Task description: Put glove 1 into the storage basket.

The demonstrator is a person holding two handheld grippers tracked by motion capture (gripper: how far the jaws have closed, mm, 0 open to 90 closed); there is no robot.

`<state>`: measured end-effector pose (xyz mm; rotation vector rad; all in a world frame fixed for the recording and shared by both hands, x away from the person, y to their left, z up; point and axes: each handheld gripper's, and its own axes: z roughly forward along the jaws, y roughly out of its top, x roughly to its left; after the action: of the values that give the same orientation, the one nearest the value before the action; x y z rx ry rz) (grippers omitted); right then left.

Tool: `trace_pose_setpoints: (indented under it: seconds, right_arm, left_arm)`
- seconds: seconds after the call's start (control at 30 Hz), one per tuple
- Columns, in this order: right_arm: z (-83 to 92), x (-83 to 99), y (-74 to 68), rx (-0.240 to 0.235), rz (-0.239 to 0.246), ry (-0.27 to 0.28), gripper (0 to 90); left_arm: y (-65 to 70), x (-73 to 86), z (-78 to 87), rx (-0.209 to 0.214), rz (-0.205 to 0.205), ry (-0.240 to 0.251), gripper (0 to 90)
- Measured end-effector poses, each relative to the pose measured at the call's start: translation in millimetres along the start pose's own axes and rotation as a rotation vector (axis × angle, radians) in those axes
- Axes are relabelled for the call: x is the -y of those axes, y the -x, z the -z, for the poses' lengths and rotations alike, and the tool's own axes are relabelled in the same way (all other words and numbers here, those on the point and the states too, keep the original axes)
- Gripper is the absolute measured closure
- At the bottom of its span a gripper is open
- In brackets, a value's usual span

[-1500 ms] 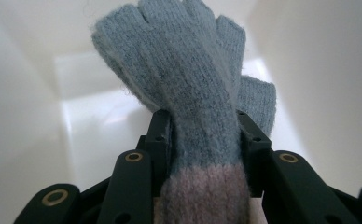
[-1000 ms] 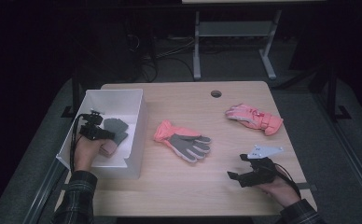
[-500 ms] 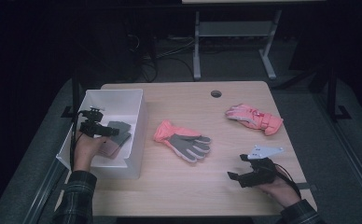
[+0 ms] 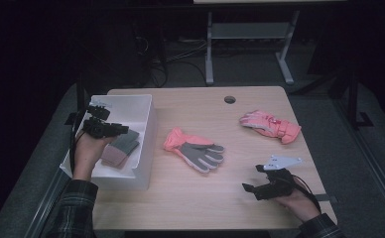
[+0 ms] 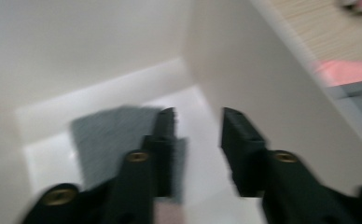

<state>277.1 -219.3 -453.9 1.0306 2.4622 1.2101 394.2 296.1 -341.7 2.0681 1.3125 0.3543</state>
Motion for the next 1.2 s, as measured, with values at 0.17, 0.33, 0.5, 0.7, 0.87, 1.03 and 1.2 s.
trace_pose_setpoints:
  seconds: [0.17, 0.33, 0.5, 0.7, 0.87, 1.03, 1.2]
  right_arm:
    - [3.4, 2.3, -1.6, 0.007, -0.005, 0.003, 13.2]
    - [5.3, 4.5, -3.2, 0.010, -0.003, -0.003, 13.2]
    - [8.7, 7.7, -3.4, 0.016, -0.014, 0.002, 13.2]
    - [13.2, 11.0, -3.0, 0.028, -0.012, 0.007, 13.2]
    - [14.4, 11.5, -3.4, 0.030, -0.023, 0.005, 13.2]
    - [14.3, 11.5, -3.2, 0.026, -0.021, 0.005, 13.2]
    - [15.2, 11.8, -2.9, 0.025, -0.019, 0.008, 13.2]
  left_arm:
    - [30.7, -21.0, 1.9, 0.086, -0.086, 0.026, 89.5]
    - [60.5, -34.5, -1.9, 0.148, -0.133, 0.044, 89.7]
    - [91.8, -45.3, -9.8, 0.181, -0.188, 0.049, 89.7]
    - [133.5, -52.7, -24.7, 0.227, -0.244, 0.063, 89.6]
    - [158.1, -53.9, -34.2, 0.240, -0.290, 0.058, 89.6]
    - [181.6, -47.8, -56.9, 0.245, -0.302, 0.037, 89.7]
    - [188.4, -41.1, -74.3, 0.247, -0.288, 0.021, 89.7]
